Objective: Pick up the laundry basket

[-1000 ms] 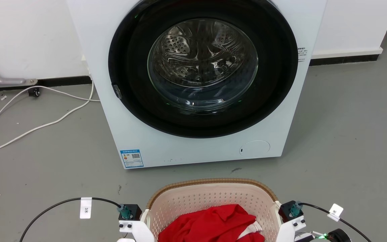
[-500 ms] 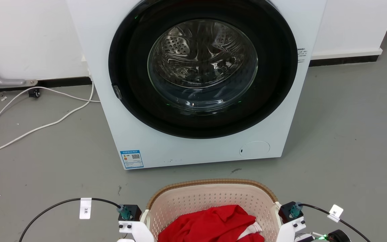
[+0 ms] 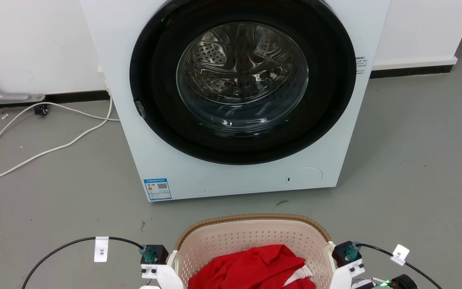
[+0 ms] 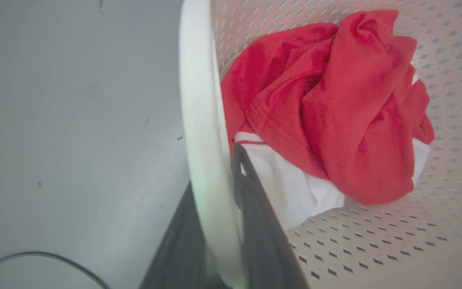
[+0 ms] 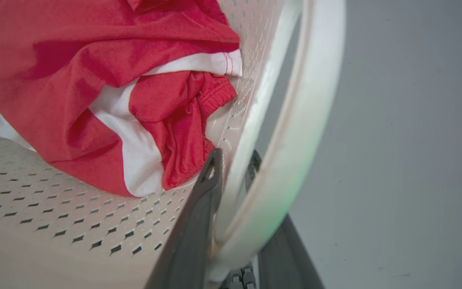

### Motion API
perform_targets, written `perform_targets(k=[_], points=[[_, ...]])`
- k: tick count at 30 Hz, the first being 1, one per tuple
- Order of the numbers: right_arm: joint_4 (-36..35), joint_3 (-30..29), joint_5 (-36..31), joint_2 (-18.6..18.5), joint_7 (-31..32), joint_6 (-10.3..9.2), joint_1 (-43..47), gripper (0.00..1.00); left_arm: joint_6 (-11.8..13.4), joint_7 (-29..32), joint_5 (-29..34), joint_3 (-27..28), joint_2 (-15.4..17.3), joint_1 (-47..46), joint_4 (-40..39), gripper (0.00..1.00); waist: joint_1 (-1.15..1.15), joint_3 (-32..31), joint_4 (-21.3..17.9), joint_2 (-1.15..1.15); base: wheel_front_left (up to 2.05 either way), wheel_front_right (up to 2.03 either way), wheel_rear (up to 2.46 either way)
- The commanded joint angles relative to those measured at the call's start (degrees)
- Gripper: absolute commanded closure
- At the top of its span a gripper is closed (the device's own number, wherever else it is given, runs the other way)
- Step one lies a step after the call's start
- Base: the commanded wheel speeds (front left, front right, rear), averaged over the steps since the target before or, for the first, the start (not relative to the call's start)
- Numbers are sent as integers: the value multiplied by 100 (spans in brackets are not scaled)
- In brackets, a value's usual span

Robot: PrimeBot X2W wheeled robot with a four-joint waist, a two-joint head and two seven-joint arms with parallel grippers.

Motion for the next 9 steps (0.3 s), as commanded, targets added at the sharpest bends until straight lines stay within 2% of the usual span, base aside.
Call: perform_targets(k=[1, 9], points=[[21, 43, 28, -41, -16, 2, -108, 100, -27, -57, -21, -16, 49, -50, -1, 100, 0, 4, -2, 0, 0, 0, 0], [29, 137, 114, -56, -37, 2, -107, 100, -27, -91, -62, -56, 47, -62, 7, 100, 0, 10, -4, 0, 0, 0, 0]])
